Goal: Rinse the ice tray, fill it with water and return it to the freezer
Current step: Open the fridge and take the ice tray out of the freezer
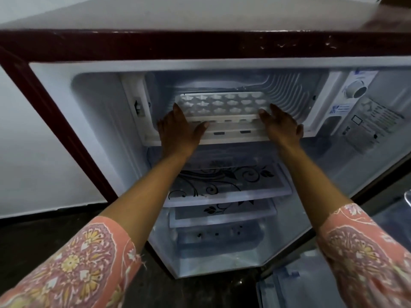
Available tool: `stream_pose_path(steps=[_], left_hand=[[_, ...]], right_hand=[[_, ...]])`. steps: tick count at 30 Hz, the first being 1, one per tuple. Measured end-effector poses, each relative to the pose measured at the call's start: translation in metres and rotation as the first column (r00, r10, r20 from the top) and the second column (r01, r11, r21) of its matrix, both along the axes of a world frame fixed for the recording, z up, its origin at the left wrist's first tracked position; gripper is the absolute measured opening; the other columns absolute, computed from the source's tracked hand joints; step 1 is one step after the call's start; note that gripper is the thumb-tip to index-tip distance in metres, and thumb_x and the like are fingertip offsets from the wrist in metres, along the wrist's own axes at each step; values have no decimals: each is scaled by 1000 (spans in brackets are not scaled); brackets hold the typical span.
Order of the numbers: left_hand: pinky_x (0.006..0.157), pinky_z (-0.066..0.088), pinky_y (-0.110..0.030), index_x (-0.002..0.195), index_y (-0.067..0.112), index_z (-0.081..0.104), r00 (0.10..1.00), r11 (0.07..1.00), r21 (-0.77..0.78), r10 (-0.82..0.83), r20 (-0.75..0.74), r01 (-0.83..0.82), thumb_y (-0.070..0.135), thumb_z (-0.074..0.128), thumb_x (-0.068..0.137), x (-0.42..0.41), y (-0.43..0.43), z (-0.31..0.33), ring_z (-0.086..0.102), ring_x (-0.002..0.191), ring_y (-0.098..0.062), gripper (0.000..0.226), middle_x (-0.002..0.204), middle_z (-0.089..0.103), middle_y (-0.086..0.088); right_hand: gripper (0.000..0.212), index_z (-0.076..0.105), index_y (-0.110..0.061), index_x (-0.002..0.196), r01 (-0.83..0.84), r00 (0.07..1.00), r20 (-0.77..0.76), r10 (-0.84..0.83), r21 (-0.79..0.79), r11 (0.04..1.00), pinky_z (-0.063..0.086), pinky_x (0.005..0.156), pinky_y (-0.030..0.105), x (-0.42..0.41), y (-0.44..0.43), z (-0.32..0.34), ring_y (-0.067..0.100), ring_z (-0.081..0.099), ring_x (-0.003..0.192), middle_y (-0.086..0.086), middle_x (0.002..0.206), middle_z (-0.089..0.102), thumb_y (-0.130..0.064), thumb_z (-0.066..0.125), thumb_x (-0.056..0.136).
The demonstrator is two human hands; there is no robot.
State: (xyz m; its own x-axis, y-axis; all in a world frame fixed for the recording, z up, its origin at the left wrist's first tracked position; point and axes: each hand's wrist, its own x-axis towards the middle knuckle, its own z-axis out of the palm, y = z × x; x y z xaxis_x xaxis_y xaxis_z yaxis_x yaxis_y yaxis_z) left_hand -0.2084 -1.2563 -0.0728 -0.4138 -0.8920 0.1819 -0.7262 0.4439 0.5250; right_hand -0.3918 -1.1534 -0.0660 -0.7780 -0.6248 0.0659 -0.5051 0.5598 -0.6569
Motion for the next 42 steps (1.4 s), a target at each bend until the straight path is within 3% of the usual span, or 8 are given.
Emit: stream_pose_path(steps=[6,11,19,25,28,33,35,42], left_hand=[[113,10,-36,148,4,12,994,998,-23,59,-93,-61,36,39,98,-2,-3,-3,19,139,-34,65,154,19,-17],[114,15,-35,147,5,14,952,998,51,57,-301,-43,30,41,98,4,8,-5,17,141,-31,62,154,18,-15],[109,28,-32,142,2,31,841,999,46,41,-540,-19,25,45,97,33,49,3,34,133,-27,53,146,32,-17],[105,29,-23,139,3,37,802,997,77,57,-594,-14,22,50,95,62,91,4,38,130,-26,49,143,37,-14],[93,26,-12,138,5,37,802,993,112,85,-592,-23,24,49,96,79,113,1,37,129,-23,48,142,36,-12],[101,31,-22,136,2,38,791,986,168,93,-605,13,23,52,94,113,152,-6,37,129,-24,48,140,36,-14],[99,29,-18,135,0,37,792,982,187,102,-602,15,21,53,94,127,168,-10,37,129,-24,49,140,35,-14],[86,33,-12,133,-1,34,798,966,252,103,-594,63,17,54,93,170,220,-19,38,126,-25,49,140,30,-16]], right_hand=[[44,37,-27,140,20,998,62,-9,-184,983,-3,117,38,0,7,-5,19,26,139,3,149,35,-34,40,97],[45,42,-23,138,21,989,148,28,-317,948,16,116,46,6,15,-12,22,35,135,6,146,40,-31,49,94],[42,48,-22,134,49,995,96,-8,-425,904,25,112,47,47,58,-8,25,43,128,7,141,45,-29,52,93],[48,48,-22,134,97,994,95,-59,-459,883,24,112,51,85,104,-10,26,41,128,7,138,47,-36,52,87],[43,49,-23,133,131,987,148,-68,-477,869,24,112,51,104,127,-14,25,41,128,4,137,47,-30,54,91],[39,52,-23,130,177,976,200,-89,-478,860,28,110,48,142,168,-19,13,47,111,0,133,47,-25,56,92],[39,52,-22,130,193,971,220,-97,-471,861,29,110,46,159,184,-22,9,46,105,-5,127,48,-23,55,92],[38,52,-13,130,249,946,308,-99,-499,830,38,94,22,216,241,-34,8,51,97,-4,120,48,-14,55,92]])
